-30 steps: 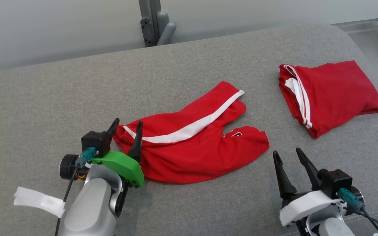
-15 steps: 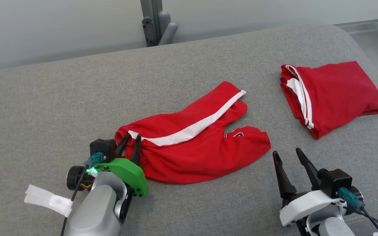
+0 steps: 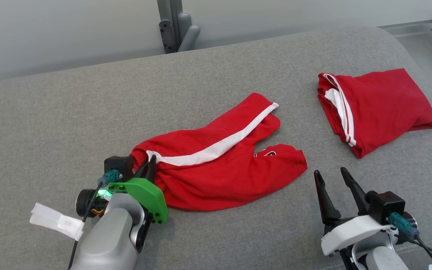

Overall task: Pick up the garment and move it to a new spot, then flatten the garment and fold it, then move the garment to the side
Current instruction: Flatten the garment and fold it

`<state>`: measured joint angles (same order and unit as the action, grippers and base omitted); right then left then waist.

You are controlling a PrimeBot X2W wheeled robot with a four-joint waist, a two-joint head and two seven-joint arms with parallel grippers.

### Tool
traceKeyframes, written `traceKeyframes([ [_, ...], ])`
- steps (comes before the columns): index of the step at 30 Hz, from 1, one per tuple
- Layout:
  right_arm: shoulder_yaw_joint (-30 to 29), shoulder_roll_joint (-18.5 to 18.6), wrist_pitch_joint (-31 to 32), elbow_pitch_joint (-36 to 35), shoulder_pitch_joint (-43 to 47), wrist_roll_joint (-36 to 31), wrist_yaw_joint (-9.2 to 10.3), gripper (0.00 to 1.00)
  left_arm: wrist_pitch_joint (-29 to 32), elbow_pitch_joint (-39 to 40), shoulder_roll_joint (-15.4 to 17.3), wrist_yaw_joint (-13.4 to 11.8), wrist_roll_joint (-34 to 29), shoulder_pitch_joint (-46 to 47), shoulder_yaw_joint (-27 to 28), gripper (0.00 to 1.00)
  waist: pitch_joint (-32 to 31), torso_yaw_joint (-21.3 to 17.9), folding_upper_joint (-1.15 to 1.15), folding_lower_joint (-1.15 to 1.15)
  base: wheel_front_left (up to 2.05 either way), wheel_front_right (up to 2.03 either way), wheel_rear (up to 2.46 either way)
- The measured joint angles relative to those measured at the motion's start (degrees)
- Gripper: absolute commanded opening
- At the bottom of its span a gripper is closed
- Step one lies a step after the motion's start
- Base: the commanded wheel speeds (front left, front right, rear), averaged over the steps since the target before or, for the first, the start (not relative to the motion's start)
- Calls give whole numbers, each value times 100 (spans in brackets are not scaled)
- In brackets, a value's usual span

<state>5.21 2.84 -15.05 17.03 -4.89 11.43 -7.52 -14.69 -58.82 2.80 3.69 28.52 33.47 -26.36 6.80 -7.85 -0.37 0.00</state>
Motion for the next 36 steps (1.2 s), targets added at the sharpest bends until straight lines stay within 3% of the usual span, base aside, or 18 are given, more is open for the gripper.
traceKeyframes([
  [4, -113, 2, 0, -83, -8, 2, 0, 100, -19, 186, -1, 7, 59, 4, 21, 0, -5, 63, 0, 0, 0, 0, 0],
  [8, -289, -1, 0, -210, -91, 2, 0, 100, -34, 1152, 16, -20, -76, -198, 316, 0, -22, 229, 0, 0, 0, 0, 0],
  [14, -510, 16, 0, -201, -307, 3, 0, 100, -33, 2321, 68, -16, -412, -1216, 664, 0, -32, 637, 0, 0, 0, 0, 0],
  [20, -371, 216, 0, 198, -655, 245, 0, 100, -34, 2626, 79, 101, -577, -1687, 823, 0, 41, 1099, 0, 0, 0, 0, 0],
  [36, 1124, 1318, 481, 1817, -2632, 1508, 2, 100, -34, 2624, 10, 286, -747, -1557, 933, 0, 887, 1645, 0, 0, 0, 0, 0],
])
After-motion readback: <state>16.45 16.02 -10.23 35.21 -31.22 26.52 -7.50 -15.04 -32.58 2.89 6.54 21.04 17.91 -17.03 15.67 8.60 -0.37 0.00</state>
